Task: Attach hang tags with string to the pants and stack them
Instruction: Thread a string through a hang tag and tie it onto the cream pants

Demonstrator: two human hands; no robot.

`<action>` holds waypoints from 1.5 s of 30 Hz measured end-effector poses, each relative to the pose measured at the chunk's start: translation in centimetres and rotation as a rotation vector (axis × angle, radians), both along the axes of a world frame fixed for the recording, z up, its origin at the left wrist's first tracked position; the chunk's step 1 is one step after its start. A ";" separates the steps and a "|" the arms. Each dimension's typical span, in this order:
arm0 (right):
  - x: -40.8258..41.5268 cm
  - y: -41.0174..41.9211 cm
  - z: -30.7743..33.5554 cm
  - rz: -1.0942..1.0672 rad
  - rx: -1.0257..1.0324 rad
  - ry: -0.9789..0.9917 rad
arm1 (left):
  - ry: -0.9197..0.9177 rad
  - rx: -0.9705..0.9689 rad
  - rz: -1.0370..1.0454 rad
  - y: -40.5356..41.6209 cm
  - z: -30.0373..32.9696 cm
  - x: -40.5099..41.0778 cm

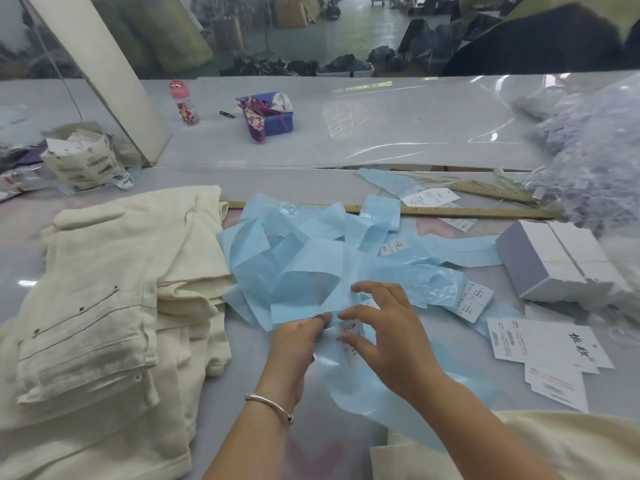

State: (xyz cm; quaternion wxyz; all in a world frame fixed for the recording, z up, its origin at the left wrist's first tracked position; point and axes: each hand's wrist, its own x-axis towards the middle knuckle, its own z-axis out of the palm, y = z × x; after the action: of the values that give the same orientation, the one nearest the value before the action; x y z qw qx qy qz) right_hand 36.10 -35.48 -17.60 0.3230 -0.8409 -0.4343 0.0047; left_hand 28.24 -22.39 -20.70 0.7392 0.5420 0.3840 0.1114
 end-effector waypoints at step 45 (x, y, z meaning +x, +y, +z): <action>9.1 -26.5 -2.3 -0.703 0.169 0.351 | 0.025 0.955 -0.287 -22.2 1.8 2.8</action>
State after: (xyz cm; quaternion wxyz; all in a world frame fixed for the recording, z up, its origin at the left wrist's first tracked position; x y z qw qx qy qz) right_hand 45.15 -61.96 -19.95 0.4421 -0.8951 -0.0570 0.0019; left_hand 31.06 -44.61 -18.88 0.4118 0.8686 0.2207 0.1654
